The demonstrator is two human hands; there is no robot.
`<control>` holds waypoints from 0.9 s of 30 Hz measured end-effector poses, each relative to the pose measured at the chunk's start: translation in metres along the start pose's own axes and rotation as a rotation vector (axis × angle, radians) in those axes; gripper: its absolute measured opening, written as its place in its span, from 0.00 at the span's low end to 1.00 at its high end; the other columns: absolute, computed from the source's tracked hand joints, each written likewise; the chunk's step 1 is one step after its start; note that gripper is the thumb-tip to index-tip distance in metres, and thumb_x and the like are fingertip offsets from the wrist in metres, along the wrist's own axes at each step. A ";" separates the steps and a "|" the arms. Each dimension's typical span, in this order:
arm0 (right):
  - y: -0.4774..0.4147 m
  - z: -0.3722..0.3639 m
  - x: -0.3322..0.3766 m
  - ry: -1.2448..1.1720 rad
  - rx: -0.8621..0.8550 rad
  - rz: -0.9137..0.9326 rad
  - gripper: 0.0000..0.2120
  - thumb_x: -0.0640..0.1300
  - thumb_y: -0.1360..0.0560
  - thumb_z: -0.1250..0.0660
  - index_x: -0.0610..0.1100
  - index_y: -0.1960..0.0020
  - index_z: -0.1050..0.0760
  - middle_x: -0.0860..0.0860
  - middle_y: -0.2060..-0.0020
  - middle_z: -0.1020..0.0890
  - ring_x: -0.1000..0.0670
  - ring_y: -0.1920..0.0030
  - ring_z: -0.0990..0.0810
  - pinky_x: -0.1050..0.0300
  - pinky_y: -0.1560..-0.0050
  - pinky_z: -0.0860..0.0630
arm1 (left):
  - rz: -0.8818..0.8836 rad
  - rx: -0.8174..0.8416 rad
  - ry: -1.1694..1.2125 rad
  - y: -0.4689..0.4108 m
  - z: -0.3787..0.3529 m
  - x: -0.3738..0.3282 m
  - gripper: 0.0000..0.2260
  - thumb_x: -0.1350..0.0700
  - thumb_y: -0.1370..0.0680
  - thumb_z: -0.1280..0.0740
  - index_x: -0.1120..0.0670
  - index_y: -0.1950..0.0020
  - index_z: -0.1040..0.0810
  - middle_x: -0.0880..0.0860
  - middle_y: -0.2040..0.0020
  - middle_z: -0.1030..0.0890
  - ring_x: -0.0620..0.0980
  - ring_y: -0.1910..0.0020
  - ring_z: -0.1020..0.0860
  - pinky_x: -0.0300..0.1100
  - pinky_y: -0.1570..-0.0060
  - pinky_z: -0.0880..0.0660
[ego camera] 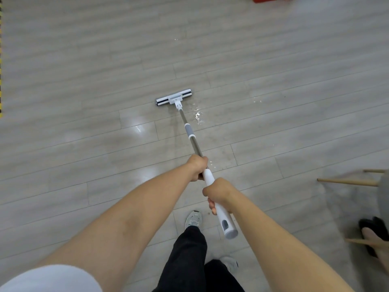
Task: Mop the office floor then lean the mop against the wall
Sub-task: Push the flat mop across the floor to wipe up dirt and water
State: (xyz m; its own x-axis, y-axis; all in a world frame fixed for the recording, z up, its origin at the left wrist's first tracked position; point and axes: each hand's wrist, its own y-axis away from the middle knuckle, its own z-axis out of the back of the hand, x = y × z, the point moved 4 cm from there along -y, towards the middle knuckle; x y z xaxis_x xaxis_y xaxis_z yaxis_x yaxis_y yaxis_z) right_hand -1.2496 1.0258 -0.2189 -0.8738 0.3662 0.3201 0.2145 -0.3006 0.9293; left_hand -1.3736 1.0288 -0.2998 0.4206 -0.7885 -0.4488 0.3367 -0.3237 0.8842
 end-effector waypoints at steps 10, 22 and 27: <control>-0.004 -0.011 -0.065 -0.052 0.004 0.052 0.08 0.35 0.28 0.40 0.35 0.50 0.29 0.46 0.77 0.27 0.46 0.77 0.28 0.51 0.66 0.25 | -0.007 -0.015 -0.026 0.010 -0.029 0.048 0.07 0.57 0.17 0.43 0.60 0.43 0.30 0.57 0.60 0.26 0.53 0.65 0.26 0.46 0.69 0.25; 0.112 0.009 -0.298 0.000 0.040 0.037 0.06 0.34 0.24 0.40 0.36 0.48 0.29 0.44 0.73 0.25 0.48 0.76 0.27 0.54 0.68 0.24 | -0.005 0.021 -0.043 0.150 -0.167 0.223 0.07 0.58 0.17 0.42 0.60 0.42 0.30 0.56 0.59 0.26 0.53 0.64 0.25 0.46 0.71 0.25; 0.171 0.008 -0.393 -0.022 0.040 0.027 0.12 0.34 0.24 0.39 0.37 0.41 0.30 0.45 0.72 0.26 0.50 0.76 0.28 0.56 0.71 0.26 | 0.005 0.052 -0.027 0.216 -0.216 0.300 0.11 0.57 0.17 0.41 0.61 0.37 0.30 0.56 0.55 0.24 0.53 0.60 0.23 0.47 0.69 0.23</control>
State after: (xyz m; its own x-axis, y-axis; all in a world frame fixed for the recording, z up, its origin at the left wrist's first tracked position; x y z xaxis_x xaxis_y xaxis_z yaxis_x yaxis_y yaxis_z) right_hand -0.8662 0.8373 -0.1848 -0.8577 0.3781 0.3484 0.2550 -0.2754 0.9269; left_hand -0.9925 0.8358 -0.2713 0.3986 -0.8039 -0.4414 0.2905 -0.3458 0.8922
